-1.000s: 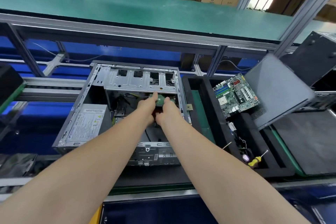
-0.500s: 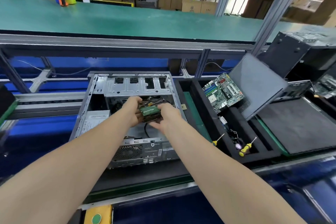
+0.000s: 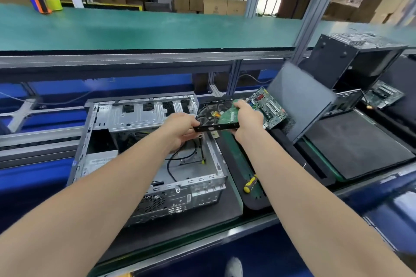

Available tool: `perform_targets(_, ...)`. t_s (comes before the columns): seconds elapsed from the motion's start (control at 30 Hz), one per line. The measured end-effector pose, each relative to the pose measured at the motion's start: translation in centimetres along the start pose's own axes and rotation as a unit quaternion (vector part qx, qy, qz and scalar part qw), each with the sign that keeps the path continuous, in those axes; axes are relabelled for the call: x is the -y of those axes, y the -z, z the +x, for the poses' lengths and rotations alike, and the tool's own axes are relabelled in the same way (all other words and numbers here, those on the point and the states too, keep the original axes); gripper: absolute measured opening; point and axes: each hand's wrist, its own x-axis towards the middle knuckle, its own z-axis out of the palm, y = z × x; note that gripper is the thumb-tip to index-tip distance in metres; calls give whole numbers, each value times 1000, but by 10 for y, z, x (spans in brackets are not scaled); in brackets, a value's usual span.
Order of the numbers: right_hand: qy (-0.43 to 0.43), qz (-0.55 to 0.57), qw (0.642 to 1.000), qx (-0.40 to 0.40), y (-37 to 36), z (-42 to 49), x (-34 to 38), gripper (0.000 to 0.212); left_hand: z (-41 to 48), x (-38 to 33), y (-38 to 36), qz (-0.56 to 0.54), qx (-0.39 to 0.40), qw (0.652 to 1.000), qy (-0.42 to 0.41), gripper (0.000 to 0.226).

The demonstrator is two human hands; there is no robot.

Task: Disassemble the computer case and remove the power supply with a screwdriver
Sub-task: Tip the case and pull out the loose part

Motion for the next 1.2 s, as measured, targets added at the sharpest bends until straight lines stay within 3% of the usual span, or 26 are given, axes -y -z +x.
perform_targets(0.2, 74, -54, 996, -2, 4, 68, 49, 21, 44, -21, -62, 28, -4, 998, -49, 45)
perform_targets(0.37, 116, -133, 984, -1, 0, 143, 68, 25, 114, -33, -104, 9, -6, 1000, 2, 49)
perform_targets(0.47, 132, -203, 970, 12, -6, 195, 72, 24, 161, -35, -122, 10, -12, 999, 38, 39)
perform_targets(0.57, 112, -260, 958, 48, -15, 242, 72, 14, 203, -30, -132, 1, -41, 997, 65, 33)
perform_targets(0.77, 74, -323, 939, 88, -39, 316, 49, 53, 270, -6, -128, 82, -79, 991, 64, 44)
perform_targets(0.97, 73, -415, 897, 136, -61, 364, 7, 36, 302, 4, -127, 121, -46, 991, 47, 47)
perform_targets(1.2, 71, -430, 886, 156, -76, 385, -26, 38, 322, 32, -137, 125, -47, 989, 62, 53)
